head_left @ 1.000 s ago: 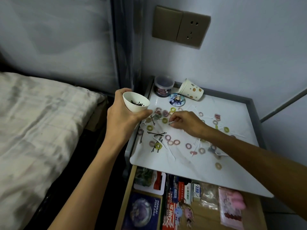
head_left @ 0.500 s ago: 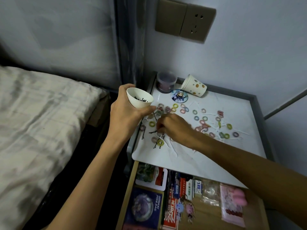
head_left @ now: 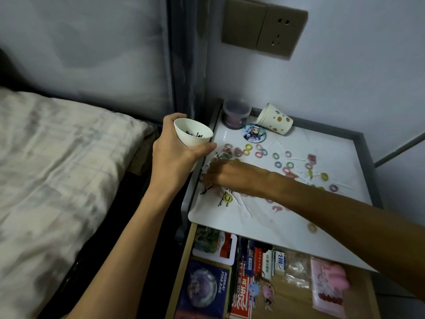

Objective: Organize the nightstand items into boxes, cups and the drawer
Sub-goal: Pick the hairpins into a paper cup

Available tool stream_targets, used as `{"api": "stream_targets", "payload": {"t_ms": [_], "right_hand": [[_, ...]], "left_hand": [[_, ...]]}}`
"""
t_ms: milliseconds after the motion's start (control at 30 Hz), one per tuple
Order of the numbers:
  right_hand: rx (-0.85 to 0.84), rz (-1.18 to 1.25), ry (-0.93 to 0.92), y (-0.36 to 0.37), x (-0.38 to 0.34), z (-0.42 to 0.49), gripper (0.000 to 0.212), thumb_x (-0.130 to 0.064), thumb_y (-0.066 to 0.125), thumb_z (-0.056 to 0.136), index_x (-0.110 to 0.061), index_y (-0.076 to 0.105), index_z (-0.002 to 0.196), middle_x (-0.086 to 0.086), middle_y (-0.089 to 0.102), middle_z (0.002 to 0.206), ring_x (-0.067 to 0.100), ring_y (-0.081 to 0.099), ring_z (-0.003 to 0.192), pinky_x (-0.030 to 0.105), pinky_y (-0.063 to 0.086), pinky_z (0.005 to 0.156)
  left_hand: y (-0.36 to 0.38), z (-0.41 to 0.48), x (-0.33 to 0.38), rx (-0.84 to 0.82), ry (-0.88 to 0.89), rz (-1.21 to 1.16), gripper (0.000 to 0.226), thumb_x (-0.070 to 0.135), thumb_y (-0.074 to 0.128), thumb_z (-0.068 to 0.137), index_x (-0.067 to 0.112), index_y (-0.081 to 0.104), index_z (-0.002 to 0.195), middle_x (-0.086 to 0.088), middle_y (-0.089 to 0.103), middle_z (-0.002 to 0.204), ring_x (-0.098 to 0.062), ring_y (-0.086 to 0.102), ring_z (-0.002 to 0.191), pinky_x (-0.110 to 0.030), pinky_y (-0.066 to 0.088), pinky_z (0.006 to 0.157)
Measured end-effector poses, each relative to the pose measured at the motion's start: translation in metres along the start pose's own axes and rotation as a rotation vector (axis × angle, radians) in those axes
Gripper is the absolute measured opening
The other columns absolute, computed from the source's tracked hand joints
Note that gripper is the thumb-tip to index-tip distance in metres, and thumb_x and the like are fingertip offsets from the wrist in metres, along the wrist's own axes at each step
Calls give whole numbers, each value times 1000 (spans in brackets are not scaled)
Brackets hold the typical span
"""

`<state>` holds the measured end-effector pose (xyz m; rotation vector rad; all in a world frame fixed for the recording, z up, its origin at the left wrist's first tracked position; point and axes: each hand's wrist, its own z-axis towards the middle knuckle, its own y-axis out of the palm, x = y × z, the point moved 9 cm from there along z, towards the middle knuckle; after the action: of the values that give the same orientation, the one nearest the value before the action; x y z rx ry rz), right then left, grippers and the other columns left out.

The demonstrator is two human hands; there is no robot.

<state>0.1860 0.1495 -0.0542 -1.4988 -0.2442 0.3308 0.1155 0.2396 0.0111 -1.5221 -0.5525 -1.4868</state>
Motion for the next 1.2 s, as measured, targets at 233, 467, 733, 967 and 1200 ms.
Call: {"api": "stream_targets", "payload": {"t_ms": [233,467,733,967,1200], "right_hand": [[-103,345,214,18,17,6,15,-13,58,94,-15,68,103,-2,62,101,13,59,93,17,45,81],[-42,256,228,23,23,2,7,-8,63,89,-12,69,87,-1,59,94,13,56,88,27,48,77],[-31,346,554,-3,56,-25,9,-15,53,98,-17,62,97,0,65,97,13,62,86,35,53,79],[330,565,708,-129,88,-42,7,-14,70,90,-20,72,92,-4,73,84,8,69,78,30,57,79],[47,384,457,-149,39,10,6,-21,72,88,-24,75,92,-18,70,81,-5,65,79,19,52,77]], "left_hand": [[2,0,1,-17,0,2,73,32,91,64,24,52,126,8,64,106,-13,62,100,-38,55,85],[4,-1,0,-25,-12,9,73,31,92,63,25,52,125,10,64,101,-11,62,97,-36,55,85],[3,-2,0,-35,-8,-5,72,32,92,63,26,52,124,9,64,102,-13,63,97,-42,56,83],[17,-6,4,-114,-21,13,71,29,92,64,26,51,122,10,63,100,-3,60,90,-9,47,60],[33,-14,3,-191,-27,18,66,27,90,65,30,52,119,12,67,96,0,64,83,-17,52,63]]}}
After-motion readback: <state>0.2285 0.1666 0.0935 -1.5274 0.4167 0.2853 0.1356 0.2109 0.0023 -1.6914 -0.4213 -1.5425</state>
